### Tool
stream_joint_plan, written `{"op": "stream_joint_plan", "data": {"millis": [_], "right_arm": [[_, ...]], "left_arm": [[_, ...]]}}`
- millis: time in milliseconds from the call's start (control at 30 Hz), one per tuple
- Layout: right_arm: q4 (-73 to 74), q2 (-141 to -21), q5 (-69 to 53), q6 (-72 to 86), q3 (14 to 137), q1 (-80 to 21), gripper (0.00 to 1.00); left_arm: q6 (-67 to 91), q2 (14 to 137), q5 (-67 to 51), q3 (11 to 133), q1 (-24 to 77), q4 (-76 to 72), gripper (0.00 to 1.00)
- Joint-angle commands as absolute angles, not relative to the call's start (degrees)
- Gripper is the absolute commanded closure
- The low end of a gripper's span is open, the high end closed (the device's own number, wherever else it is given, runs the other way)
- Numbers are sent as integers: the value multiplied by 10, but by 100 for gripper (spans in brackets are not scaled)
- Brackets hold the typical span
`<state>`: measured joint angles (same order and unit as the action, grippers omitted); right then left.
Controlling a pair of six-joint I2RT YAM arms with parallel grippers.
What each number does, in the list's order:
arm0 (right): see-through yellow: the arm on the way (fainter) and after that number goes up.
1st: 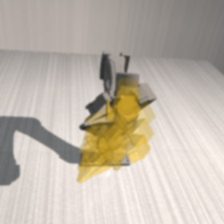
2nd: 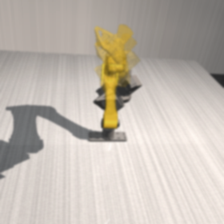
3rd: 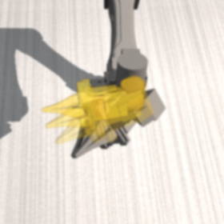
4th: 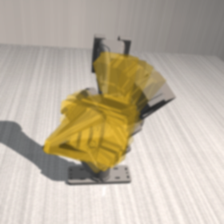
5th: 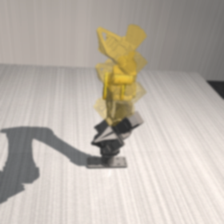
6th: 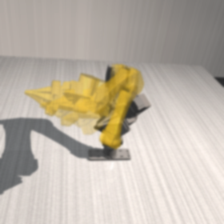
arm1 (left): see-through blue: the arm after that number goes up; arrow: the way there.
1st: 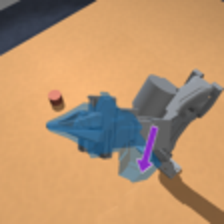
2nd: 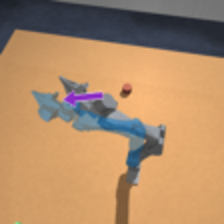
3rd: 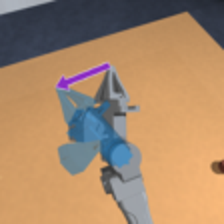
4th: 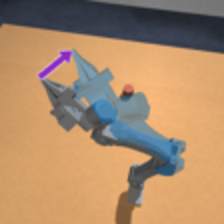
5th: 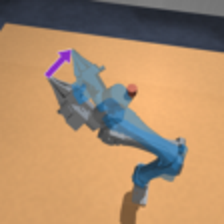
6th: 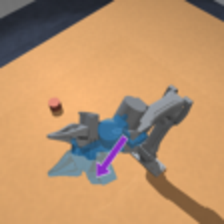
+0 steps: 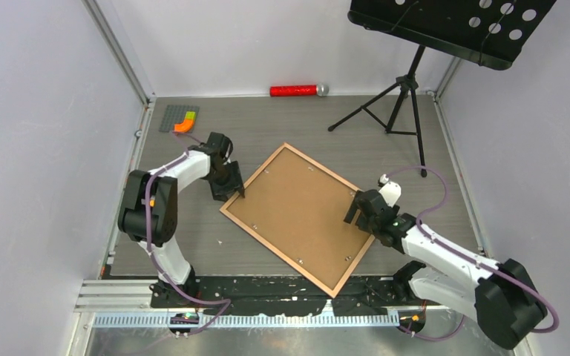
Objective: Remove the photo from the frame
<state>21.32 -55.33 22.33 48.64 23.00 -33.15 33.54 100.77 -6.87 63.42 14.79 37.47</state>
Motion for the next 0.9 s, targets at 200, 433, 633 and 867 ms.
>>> {"op": "stream_joint_plan", "data": {"millis": [200, 433, 633, 867], "right_arm": [[91, -692, 202, 409, 261, -317, 37], [32, -785, 168, 291, 335, -287, 35], [-21, -914, 96, 243, 444, -276, 30], [-14, -1049, 14, 206, 572, -276, 30]], "left_arm": [[348, 952, -110, 512, 145, 328, 67], [410, 865, -92, 376, 145, 310, 96], [512, 692, -94, 261, 162, 296, 100], [596, 694, -96, 213, 244, 292, 100]]}}
